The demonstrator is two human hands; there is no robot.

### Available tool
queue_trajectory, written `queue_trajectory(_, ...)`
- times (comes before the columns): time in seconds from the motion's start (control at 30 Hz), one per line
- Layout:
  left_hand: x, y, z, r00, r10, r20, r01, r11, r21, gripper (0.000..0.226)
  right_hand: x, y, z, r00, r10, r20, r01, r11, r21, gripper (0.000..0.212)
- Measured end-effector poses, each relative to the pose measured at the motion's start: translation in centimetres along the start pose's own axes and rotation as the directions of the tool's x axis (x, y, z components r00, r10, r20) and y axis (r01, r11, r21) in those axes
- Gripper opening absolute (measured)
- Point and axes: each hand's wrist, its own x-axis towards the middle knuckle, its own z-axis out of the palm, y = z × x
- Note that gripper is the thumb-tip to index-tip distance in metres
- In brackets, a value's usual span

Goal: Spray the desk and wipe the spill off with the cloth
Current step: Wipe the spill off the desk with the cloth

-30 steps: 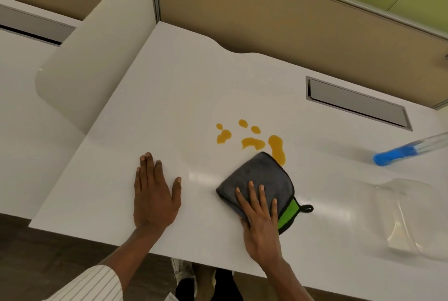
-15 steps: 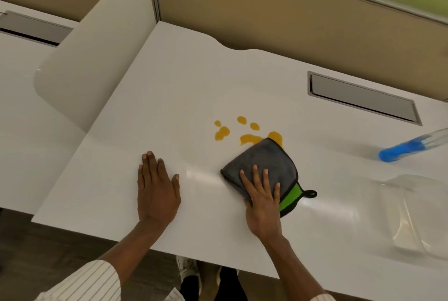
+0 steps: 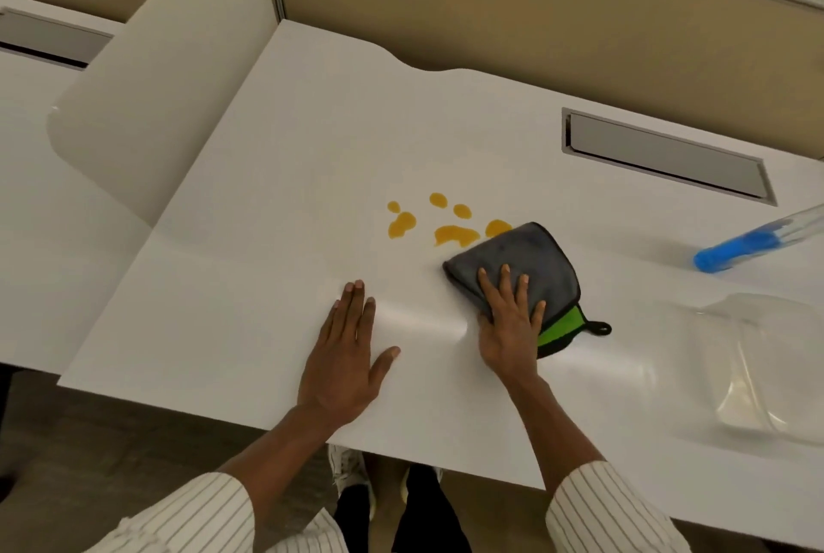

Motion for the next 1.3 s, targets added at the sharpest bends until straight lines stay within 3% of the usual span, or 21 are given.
queue_trajectory(0.17,-0.2,0.0,0.2,1.0,-0.009,-0.005,0.01,1.0,0.012,0.086,-6.6,1.1,0.7,0.993,-0.12,-0.007,0.119,0.992,-0.048,0.08)
queue_trajectory(0.27,0.0,0.1,0.2,1.0,-0.009,-0.008,0.009,1.0,-0.006,0.086,-9.2,2.9,0.8,0.993,-0.116,-0.023,0.114,0.992,-0.062,0.085)
queue_trajectory(0.57,-0.2,0.1,0.0,1.0,-0.025,0.013,0.025,1.0,0.007,0.085,-0.9,2.9,-0.5,0.999,-0.011,-0.03,0.011,1.0,0.01,0.073)
queue_trajectory(0.67,-0.4,-0.1,0.3,1.0,-0.023,-0.001,0.023,1.0,0.003,0.086,-2.3,2.7,-0.4,0.993,-0.118,0.0,0.118,0.991,0.06,0.072)
queue_trajectory(0.8,-0.1,0.0,0.4,1.0,-0.025,-0.012,0.025,1.0,0.003,0.087,-6.8,4.2,-0.8,0.967,-0.253,0.035,0.254,0.967,-0.002,0.074)
queue_trajectory(0.93,-0.1,0.2,0.4,0.999,-0.027,-0.028,0.027,1.0,-0.005,0.086,-7.4,6.4,-1.1,0.983,-0.181,-0.003,0.181,0.983,0.022,0.08)
queue_trajectory(1.13,-0.2,0.3,0.2,0.999,-0.032,-0.011,0.032,0.999,0.015,0.086,1.6,5.6,-1.6,0.998,-0.041,-0.049,0.042,0.999,0.019,0.076)
queue_trajectory(1.3,-0.3,0.3,0.3,0.999,-0.024,-0.046,0.025,1.0,0.012,0.085,-0.3,3.1,-0.9,0.994,-0.113,-0.008,0.113,0.993,0.017,0.081)
